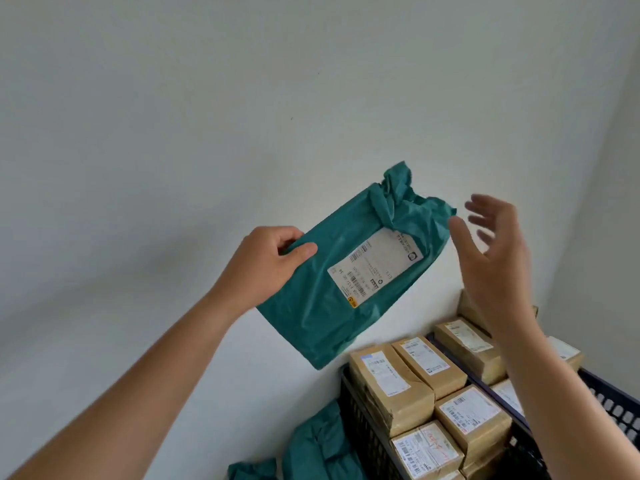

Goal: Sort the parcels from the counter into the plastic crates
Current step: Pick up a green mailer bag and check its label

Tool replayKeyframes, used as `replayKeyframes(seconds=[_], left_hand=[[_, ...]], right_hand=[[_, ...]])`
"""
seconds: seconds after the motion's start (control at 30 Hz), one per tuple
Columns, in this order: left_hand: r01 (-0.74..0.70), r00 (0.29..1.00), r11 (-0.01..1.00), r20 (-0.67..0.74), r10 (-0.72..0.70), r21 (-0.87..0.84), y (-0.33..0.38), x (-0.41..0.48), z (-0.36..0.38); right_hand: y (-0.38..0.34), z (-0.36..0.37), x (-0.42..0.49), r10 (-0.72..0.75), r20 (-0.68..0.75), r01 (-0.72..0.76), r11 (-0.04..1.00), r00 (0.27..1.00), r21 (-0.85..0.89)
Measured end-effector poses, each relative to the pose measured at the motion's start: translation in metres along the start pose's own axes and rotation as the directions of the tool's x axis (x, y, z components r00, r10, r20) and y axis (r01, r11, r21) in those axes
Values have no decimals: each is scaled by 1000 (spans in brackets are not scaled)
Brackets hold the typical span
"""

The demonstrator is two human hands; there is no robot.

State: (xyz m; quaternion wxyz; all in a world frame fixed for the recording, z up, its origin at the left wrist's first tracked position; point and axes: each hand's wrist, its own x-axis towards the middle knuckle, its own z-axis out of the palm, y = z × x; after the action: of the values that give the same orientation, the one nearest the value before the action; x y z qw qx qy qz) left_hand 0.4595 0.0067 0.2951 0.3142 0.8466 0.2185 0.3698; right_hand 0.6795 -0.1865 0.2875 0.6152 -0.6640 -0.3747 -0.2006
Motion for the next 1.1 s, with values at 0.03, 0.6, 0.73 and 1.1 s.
replayKeyframes(seconds=[0.03, 0.6, 0.73, 1.1], left_hand=[[-18, 999, 999, 27, 17, 42, 4, 5, -6], [-393, 895, 661, 431, 116, 640, 66, 77, -64], [-563, 801, 486, 587, 120, 669, 112, 96, -57], [-450, 749, 817, -346, 565, 360, 64, 75, -34]], right_hand=[[-2, -1, 9, -22, 49, 24, 999, 999, -40], [-10, 0, 45, -1, 186, 23, 993, 982, -117], [-53, 21, 39, -46, 679, 128, 989, 733, -71], [-26, 29, 35, 210, 417, -394, 815, 884, 424]])
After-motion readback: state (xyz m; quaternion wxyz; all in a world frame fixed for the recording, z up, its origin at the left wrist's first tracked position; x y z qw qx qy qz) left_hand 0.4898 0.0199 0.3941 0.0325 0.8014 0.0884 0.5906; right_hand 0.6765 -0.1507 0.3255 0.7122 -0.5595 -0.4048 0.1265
